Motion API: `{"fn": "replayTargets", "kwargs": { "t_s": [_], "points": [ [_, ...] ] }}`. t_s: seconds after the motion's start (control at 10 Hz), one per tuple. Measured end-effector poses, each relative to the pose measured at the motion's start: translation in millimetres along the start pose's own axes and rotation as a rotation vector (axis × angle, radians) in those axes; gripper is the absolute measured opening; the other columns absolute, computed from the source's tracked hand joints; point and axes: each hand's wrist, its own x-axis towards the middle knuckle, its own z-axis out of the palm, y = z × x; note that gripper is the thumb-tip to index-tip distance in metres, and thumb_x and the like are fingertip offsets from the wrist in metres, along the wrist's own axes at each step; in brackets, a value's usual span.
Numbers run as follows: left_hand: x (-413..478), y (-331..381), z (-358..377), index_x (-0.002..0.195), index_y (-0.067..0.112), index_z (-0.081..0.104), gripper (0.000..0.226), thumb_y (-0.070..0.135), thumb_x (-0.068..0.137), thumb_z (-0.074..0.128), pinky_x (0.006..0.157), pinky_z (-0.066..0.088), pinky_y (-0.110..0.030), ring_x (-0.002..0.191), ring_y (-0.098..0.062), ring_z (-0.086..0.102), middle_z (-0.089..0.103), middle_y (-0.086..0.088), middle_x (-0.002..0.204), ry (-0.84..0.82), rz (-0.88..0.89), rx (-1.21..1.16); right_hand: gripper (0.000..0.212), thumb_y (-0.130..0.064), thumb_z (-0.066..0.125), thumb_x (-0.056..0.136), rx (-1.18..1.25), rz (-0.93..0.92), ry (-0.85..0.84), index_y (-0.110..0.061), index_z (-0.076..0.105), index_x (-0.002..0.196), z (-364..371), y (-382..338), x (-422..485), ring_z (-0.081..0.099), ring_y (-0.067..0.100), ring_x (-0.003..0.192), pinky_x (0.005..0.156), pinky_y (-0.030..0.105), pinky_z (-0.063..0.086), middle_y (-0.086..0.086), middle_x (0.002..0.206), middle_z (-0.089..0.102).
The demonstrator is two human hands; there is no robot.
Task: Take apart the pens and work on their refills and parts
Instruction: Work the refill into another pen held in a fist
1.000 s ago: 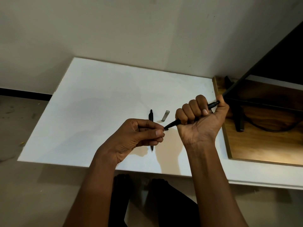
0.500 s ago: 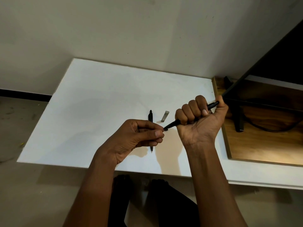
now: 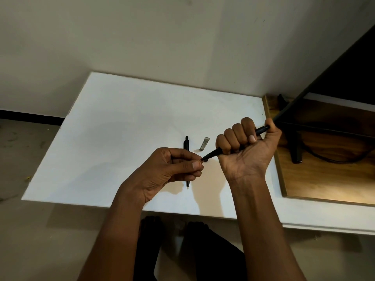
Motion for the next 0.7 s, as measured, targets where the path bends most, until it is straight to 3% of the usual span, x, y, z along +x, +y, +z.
{"fn": "replayTargets", "kwargs": {
  "t_s": [0.7],
  "points": [
    [-1.6, 0.7, 0.2, 0.093, 0.014, 0.082, 0.029, 0.027, 0.068, 0.085, 0.073, 0.059, -0.022, 0.085, -0.021, 0.077, 0.079, -0.012, 0.091, 0.011, -0.005, 0.015, 0.057, -0.052, 0.037, 0.093, -0.015, 0.001, -0.003, -0.018, 0.035, 0.047, 0.7, 0.0, -0.7, 0.01, 0.011, 0.041, 0.041, 0.022, 0.015, -0.006, 0.047, 0.014]
  ]
}}
